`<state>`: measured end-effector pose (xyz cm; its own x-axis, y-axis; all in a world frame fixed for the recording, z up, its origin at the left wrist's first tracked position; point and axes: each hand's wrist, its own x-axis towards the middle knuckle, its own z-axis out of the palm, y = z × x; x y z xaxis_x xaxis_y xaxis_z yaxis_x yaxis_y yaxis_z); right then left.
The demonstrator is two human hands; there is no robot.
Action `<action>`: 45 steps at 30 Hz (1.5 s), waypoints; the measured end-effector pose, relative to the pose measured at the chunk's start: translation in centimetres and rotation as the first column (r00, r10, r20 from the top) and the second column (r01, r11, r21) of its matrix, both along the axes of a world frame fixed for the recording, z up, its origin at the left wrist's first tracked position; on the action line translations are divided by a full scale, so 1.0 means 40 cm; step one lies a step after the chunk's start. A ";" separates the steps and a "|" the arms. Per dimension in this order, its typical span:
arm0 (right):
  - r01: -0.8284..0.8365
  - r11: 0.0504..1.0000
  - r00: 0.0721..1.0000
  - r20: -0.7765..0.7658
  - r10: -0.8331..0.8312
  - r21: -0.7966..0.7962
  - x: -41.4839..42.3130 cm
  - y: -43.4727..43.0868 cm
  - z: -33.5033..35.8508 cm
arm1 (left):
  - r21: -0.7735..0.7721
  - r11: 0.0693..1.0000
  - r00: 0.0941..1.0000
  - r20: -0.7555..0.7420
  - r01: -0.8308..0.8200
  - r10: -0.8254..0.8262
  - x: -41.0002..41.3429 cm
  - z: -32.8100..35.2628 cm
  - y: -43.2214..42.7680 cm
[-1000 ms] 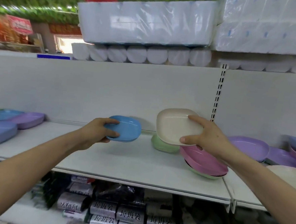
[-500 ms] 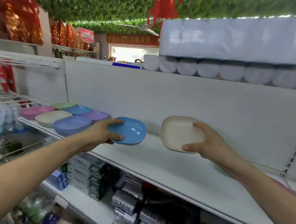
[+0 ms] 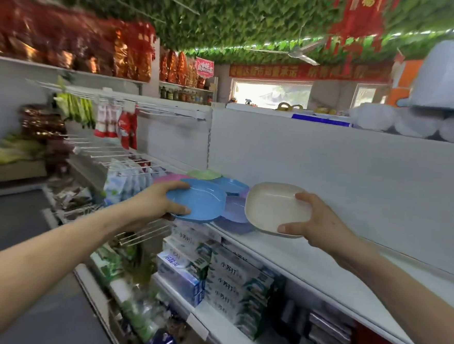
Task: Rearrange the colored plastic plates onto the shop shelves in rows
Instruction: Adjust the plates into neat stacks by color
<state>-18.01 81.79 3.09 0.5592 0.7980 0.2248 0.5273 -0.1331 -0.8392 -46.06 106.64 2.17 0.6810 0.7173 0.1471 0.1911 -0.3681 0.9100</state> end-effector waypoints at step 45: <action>0.410 0.911 0.912 0.014 -0.410 -0.034 0.074 0.701 0.052 | -0.122 0.934 0.942 0.012 0.335 -0.336 0.306 0.002 0.920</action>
<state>-15.06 109.83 5.17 0.8373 0.5064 0.2059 0.4259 -0.3680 -0.8266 -33.83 143.42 2.24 0.8859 0.4591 0.0665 0.0840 -0.2998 0.9503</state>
